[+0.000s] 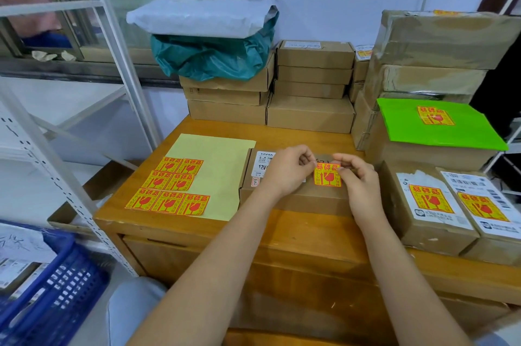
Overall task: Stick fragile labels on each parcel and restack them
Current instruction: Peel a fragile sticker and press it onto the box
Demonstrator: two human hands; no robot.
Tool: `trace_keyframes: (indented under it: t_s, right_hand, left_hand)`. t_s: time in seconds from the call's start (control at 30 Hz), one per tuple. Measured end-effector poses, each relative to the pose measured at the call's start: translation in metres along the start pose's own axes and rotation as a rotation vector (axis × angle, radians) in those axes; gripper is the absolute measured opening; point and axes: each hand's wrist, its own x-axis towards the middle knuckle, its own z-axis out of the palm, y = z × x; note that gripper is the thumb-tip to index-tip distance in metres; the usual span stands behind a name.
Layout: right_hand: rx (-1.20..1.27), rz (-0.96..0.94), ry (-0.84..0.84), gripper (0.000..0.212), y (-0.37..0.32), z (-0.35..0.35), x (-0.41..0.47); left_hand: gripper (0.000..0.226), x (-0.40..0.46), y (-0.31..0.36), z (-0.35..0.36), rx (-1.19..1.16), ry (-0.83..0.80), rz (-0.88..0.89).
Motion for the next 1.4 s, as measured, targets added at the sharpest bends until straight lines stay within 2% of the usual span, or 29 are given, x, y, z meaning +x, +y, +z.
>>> trace_keyframes:
  t_s: [0.43,0.83,1.17,1.4]
  right_hand:
    - [-0.047,-0.073,0.045,0.031,0.0001,0.0018,-0.0028]
    - [-0.306,-0.18,0.056,0.027,-0.0004,0.0024,-0.0048]
    - [-0.36,-0.139,0.045,0.035,0.0024,0.0028,-0.0044]
    - [-0.337,-0.077,0.04,0.024,0.004,0.0035,-0.005]
  left_hand:
    - [0.008,-0.0001,0.0027,0.0032,0.101,0.028,0.028]
    - [0.007,0.0019,0.0012,0.0069,0.185,0.057,0.012]
    - [0.007,0.0023,-0.0005,0.0077,0.24,0.076,0.036]
    - [0.011,-0.0001,0.0004,0.0072,0.21,0.099,0.063]
